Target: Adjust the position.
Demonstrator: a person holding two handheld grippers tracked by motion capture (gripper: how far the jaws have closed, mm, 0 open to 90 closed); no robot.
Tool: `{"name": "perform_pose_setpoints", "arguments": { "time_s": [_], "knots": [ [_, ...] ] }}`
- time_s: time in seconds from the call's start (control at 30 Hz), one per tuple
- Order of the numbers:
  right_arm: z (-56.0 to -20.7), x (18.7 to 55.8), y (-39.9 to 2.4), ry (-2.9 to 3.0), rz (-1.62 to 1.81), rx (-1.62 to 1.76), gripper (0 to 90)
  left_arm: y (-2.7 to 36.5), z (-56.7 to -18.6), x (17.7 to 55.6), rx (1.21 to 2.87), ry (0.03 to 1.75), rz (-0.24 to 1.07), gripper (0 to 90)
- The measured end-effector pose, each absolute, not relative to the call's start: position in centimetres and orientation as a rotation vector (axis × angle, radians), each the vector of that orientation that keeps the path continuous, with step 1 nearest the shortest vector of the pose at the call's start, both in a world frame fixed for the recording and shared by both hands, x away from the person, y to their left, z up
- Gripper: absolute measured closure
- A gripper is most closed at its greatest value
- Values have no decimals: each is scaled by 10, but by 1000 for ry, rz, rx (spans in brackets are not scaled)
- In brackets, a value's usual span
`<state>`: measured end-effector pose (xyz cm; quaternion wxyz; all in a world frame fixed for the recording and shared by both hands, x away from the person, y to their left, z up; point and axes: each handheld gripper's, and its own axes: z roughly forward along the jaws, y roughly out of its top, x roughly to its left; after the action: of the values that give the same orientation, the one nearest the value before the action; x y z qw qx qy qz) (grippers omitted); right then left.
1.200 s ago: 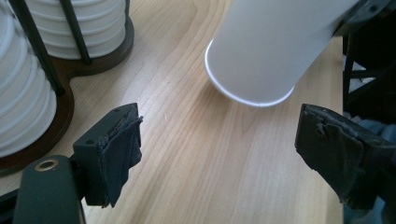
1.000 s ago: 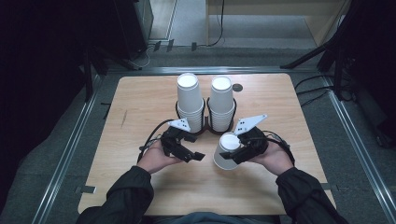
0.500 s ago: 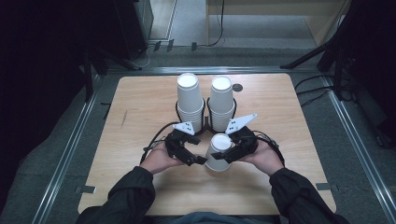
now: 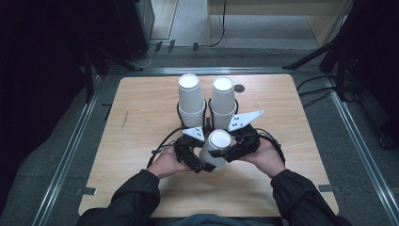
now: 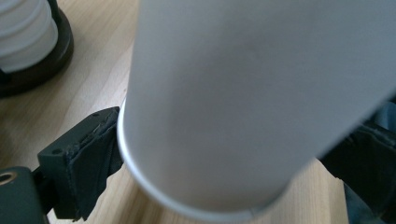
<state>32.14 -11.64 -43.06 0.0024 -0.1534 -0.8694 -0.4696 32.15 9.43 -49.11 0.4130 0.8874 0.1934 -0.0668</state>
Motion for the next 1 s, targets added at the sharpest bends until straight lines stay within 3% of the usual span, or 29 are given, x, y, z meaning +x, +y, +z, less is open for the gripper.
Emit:
{"name": "perform_pose_setpoints", "arguments": {
  "time_s": [0.3,0.67,1.0],
  "knots": [
    [-425,319,-115,-2639,-1557,-487,242,92,-490,321,2156,484,-205,24],
    [-426,322,-120,-2594,-1576,-501,243,95,-485,320,2167,445,-145,114],
    [-426,327,-126,-2503,-1583,-548,174,102,-475,321,2149,431,-130,130]
  ]
}}
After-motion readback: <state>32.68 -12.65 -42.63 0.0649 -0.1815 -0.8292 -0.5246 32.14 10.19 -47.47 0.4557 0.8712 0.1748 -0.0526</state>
